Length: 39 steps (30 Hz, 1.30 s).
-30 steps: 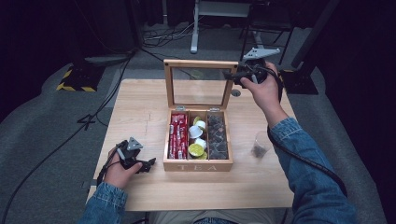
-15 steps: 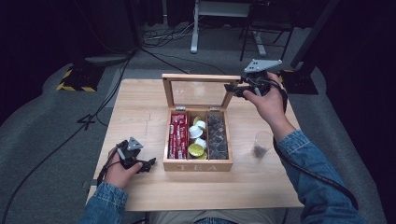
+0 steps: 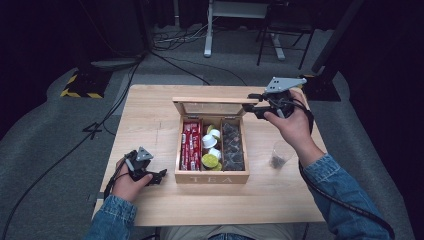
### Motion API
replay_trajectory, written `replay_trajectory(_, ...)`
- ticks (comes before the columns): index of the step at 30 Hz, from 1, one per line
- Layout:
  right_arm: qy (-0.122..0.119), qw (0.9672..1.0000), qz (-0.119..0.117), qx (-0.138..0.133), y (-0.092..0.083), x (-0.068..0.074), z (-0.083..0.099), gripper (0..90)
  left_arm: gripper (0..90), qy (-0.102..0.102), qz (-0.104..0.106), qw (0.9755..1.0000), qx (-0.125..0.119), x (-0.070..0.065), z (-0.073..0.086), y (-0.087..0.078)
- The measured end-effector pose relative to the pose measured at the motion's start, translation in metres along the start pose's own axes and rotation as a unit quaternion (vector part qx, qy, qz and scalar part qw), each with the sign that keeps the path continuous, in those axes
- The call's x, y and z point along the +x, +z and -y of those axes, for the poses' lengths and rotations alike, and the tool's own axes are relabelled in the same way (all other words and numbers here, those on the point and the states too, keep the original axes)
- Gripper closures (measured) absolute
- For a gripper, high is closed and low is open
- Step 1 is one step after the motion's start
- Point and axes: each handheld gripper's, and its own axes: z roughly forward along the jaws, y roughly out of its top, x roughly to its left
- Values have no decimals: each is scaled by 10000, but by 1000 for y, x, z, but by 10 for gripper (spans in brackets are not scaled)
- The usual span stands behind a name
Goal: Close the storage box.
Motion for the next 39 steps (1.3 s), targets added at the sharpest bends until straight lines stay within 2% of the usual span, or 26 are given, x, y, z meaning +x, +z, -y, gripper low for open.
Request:
replay_trajectory(12, -122, 9998, -125, 139, -6, 19, 15, 523, 77, -11, 5, 10000, -7, -1, 0, 0)
replay_trajectory(24, -132, 9995, -226, 147, -11, 33, 28, 509, 77, -1, -16, 10000, 18, -1, -1, 1)
replay_trajectory(39, -423, 9987, -142, 255, -10, 52, 49, 431, 77, -16, -4, 10000, 3, -1, -1, 1)
